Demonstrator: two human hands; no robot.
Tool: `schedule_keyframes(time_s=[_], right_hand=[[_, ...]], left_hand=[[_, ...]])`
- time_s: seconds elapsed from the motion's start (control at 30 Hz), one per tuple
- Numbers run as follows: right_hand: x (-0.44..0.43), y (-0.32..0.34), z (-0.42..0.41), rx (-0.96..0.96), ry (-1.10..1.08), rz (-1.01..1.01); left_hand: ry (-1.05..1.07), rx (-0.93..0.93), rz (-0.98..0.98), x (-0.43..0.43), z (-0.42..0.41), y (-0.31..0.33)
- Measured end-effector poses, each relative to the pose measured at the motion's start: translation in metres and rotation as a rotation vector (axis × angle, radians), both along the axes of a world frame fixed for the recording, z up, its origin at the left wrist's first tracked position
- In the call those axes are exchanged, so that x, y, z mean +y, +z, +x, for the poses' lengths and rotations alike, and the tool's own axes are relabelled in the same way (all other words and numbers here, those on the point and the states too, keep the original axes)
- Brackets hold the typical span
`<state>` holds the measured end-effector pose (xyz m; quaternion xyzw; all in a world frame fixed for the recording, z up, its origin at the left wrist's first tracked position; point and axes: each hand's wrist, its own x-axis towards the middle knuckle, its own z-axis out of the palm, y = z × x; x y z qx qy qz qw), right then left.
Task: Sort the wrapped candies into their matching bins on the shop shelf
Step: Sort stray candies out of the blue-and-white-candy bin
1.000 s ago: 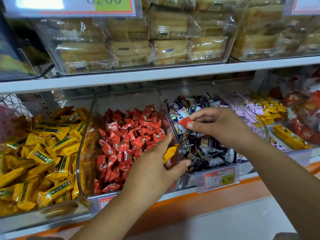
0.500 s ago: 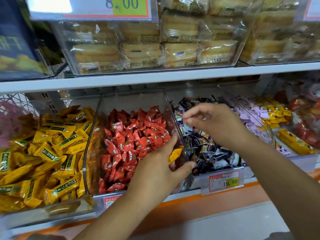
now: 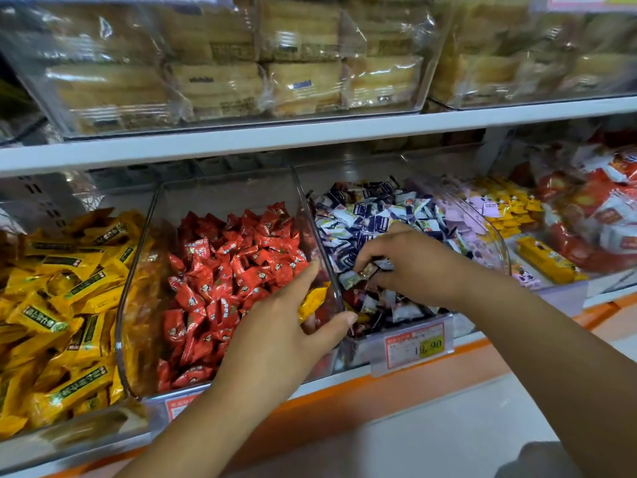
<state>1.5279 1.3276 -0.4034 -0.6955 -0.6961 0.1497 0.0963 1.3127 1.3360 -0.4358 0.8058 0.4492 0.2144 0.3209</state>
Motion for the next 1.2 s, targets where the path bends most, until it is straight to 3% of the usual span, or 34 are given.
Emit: schedule_keyframes(time_s=[0.23, 0.37, 0.5, 0.6, 0.8, 1.07, 1.2], right_hand=[[-0.008, 0.0, -0.012, -0.161, 0.186, 0.0], [-0.005, -0.01, -0.019, -0.398, 0.159, -0.024], [0.0, -0.018, -0.02, -0.408, 0.135, 0.089], [-0.002, -0.019, -0.015, -0.283, 0.114, 0.107], [-0.007, -0.007, -0.001, 0.209, 0.065, 0.166], [-0.014, 0.007, 0.004, 0.346, -0.03, 0.249], [-0.024, 0.029, -0.005, 0.633, -0.087, 0.353]], left_hand=[[0.004, 0.003, 0.001, -0.001, 0.0, 0.002], [0.006, 0.0, 0.001, -0.001, 0.0, 0.002], [-0.015, 0.037, 0.024, 0.0, -0.004, 0.001], [-0.027, 0.0, 0.001, 0.001, -0.009, 0.0], [-0.008, -0.211, 0.004, 0.003, -0.01, 0.002], [0.017, -0.353, 0.015, 0.002, -0.01, 0.002], [-0.007, -0.393, 0.046, 0.001, -0.01, 0.012]])
